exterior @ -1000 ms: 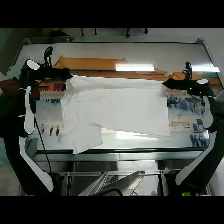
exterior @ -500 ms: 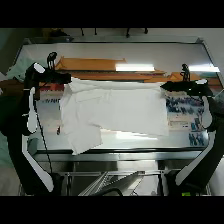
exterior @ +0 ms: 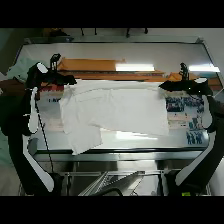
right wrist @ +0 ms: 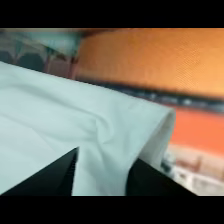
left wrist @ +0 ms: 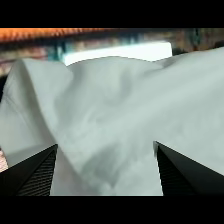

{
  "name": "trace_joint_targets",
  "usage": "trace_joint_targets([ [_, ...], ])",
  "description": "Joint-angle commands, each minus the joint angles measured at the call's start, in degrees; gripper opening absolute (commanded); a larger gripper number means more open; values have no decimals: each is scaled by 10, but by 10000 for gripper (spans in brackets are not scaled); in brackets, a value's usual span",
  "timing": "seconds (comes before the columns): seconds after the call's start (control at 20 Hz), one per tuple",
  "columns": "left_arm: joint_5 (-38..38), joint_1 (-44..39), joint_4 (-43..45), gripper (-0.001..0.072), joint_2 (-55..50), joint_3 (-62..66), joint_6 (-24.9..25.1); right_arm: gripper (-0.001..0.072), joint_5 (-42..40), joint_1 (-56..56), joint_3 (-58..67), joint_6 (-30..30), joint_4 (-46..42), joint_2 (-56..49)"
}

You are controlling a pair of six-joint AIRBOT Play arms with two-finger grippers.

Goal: Fold the shirts.

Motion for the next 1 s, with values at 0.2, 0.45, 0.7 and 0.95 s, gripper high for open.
trace_joint_targets([
  [0.2, -212, 53, 4, 632, 113, -71, -100, 594, 186, -79, -42, 244, -256, 110],
  [0.45, -153, 59, 3, 516, 285, -406, -86, 481, 200, -127, -273, 228, -246, 176],
  [0.7, -109, 78, 0, 516, 429, -647, -84, 480, 168, -114, -424, 177, -171, 217],
  [0.95, -24, 95, -2, 516, 542, -802, -84, 340, 173, -59, -495, 166, -165, 248],
])
